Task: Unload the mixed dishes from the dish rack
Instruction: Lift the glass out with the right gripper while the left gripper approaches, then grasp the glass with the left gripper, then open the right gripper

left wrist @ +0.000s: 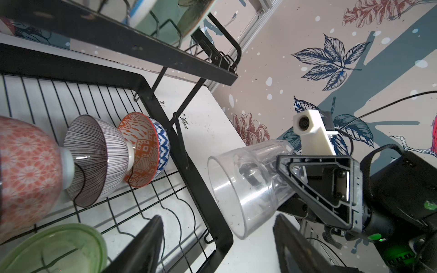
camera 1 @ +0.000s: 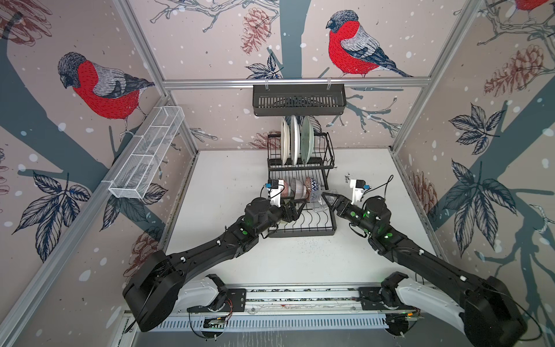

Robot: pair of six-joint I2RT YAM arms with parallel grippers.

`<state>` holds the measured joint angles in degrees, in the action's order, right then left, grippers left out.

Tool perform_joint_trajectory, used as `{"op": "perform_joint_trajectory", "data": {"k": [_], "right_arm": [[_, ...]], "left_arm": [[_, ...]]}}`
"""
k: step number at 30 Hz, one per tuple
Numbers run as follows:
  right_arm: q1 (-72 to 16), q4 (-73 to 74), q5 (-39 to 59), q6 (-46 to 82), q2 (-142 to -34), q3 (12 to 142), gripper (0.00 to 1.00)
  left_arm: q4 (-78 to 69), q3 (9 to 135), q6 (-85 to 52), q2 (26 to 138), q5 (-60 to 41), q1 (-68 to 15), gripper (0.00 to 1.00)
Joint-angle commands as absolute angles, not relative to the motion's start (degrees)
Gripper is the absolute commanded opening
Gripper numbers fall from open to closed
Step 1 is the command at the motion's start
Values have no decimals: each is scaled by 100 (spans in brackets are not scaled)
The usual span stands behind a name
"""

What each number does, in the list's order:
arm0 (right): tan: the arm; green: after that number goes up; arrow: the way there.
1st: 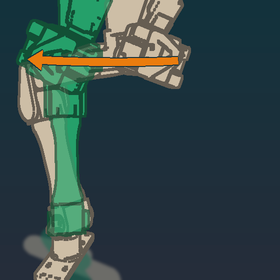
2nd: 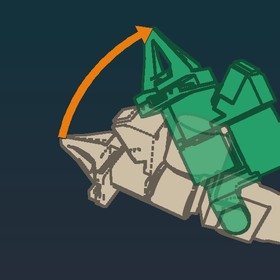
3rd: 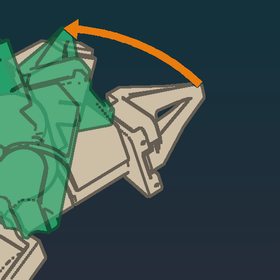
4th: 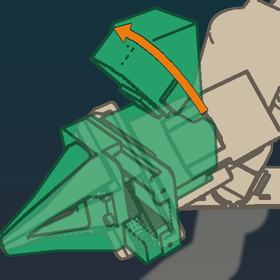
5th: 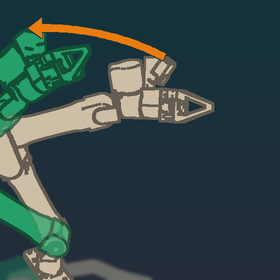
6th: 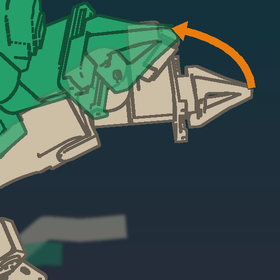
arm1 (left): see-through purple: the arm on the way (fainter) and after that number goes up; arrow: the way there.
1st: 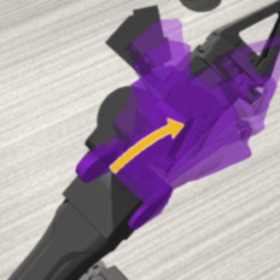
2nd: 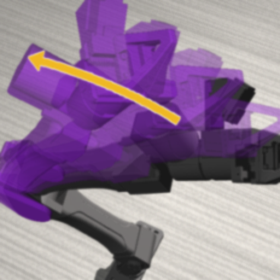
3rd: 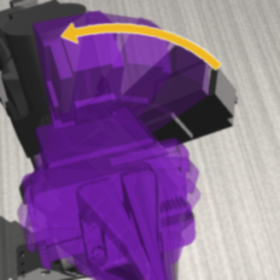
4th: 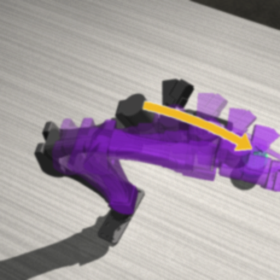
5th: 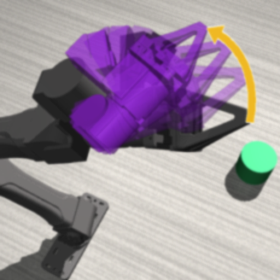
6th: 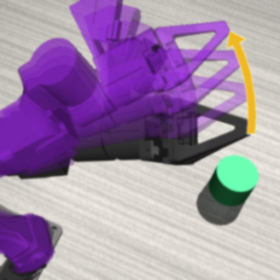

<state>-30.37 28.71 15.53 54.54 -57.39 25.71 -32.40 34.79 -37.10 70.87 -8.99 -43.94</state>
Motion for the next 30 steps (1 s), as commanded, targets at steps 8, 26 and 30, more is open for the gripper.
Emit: {"op": "perform_joint_trajectory", "data": {"k": [8, 26, 30], "right_arm": [[-2782, 3820, 2347, 5882, -5801, 2544, 67], [-2651, 4435, 2911, 6398, -6071, 2595, 68], [-2637, 4500, 2984, 6491, -6095, 2593, 68]], "left_arm": [[-4765, 3651, -3941, 7650, -1473, -4586, 71], [-5670, 3972, -4254, 8365, -1485, -4763, 57], [-5731, 4002, -4289, 8449, -1497, -4772, 45]]}}
